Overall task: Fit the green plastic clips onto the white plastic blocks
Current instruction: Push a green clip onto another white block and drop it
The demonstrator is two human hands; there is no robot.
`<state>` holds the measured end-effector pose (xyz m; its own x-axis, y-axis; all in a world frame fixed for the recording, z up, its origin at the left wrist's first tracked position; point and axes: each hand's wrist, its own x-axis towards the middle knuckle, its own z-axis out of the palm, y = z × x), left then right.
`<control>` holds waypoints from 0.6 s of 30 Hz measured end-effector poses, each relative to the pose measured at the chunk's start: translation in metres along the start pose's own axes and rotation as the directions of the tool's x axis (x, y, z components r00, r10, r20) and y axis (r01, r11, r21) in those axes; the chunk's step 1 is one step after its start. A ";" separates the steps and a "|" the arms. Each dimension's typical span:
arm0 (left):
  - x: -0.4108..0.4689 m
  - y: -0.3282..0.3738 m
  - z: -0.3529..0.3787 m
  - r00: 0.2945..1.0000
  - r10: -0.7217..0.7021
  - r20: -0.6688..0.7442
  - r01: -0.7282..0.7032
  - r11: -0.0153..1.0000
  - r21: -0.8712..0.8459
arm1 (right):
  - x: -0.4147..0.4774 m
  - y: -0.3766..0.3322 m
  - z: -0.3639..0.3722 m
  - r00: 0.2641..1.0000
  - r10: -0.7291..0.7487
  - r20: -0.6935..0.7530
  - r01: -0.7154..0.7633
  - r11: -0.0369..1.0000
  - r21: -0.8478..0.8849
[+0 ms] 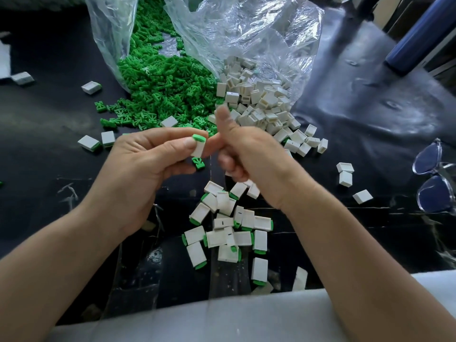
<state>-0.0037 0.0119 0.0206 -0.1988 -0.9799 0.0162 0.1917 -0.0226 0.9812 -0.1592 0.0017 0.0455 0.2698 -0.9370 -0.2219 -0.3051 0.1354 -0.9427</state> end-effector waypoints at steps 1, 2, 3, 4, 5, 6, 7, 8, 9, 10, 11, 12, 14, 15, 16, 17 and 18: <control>0.000 0.001 0.001 1.000 -0.010 -0.017 0.010 1.000 -0.002 | 0.002 0.000 -0.006 0.998 0.004 -0.064 -0.004 1.000 -0.003; -0.001 0.002 0.003 0.999 -0.018 -0.032 0.018 1.000 0.005 | 0.003 0.002 -0.012 0.992 0.004 -0.123 -0.005 1.000 -0.008; -0.002 0.003 0.004 0.999 -0.027 -0.043 0.028 0.999 0.020 | 0.006 0.003 -0.017 0.982 0.000 -0.187 -0.005 1.000 -0.030; -0.003 0.004 0.005 0.998 -0.039 -0.044 0.041 0.998 0.042 | 0.009 0.006 -0.021 0.966 -0.015 -0.259 -0.008 0.996 -0.086; -0.004 0.004 0.006 0.998 -0.053 -0.032 0.055 0.996 0.065 | 0.013 0.010 -0.026 0.942 -0.042 -0.333 -0.017 0.985 -0.173; -0.005 0.005 0.007 0.998 -0.067 -0.009 0.067 0.994 0.091 | 0.016 0.013 -0.030 0.912 -0.081 -0.403 -0.036 0.961 -0.273; -0.006 0.005 0.008 0.997 -0.080 0.023 0.077 0.990 0.118 | 0.019 0.016 -0.034 0.879 -0.128 -0.460 -0.055 0.930 -0.364; -0.008 0.006 0.009 0.993 -0.099 0.062 0.090 0.986 0.142 | 0.021 0.019 -0.038 0.846 -0.173 -0.505 -0.079 0.895 -0.439; -0.009 0.006 0.010 0.988 -0.123 0.097 0.107 0.981 0.160 | 0.022 0.021 -0.042 0.816 -0.211 -0.538 -0.107 0.860 -0.499; -0.010 0.006 0.010 0.982 -0.146 0.118 0.125 0.977 0.170 | 0.023 0.024 -0.046 0.793 -0.241 -0.560 -0.134 0.827 -0.546; -0.010 0.006 0.010 0.979 -0.161 0.122 0.138 0.975 0.175 | 0.025 0.027 -0.050 0.780 -0.257 -0.570 -0.156 0.802 -0.576; -0.009 0.005 0.010 0.979 -0.168 0.114 0.146 0.973 0.179 | 0.027 0.030 -0.052 0.777 -0.267 -0.570 -0.173 0.781 -0.600; -0.008 0.006 0.009 0.981 -0.171 0.091 0.151 0.970 0.193 | 0.031 0.034 -0.054 0.784 -0.273 -0.557 -0.207 0.732 -0.649; -0.007 0.006 0.008 0.982 -0.171 0.086 0.151 0.968 0.200 | 0.033 0.036 -0.053 0.790 -0.268 -0.551 -0.230 0.704 -0.672; -0.007 0.006 0.008 0.981 -0.172 0.087 0.151 0.967 0.206 | 0.035 0.038 -0.052 0.798 -0.261 -0.543 -0.250 0.678 -0.692; -0.007 0.006 0.008 0.980 -0.176 0.088 0.154 0.965 0.211 | 0.036 0.040 -0.052 0.806 -0.254 -0.535 -0.261 0.659 -0.705; -0.007 0.006 0.008 0.980 -0.180 0.084 0.158 0.964 0.215 | 0.037 0.041 -0.051 0.811 -0.250 -0.529 -0.265 0.649 -0.713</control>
<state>-0.0085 0.0204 0.0276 -0.3101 -0.9397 -0.1442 -0.0535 -0.1341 0.9895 -0.2086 -0.0443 0.0117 -0.1877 -0.9642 0.1875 -0.9210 0.1065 -0.3747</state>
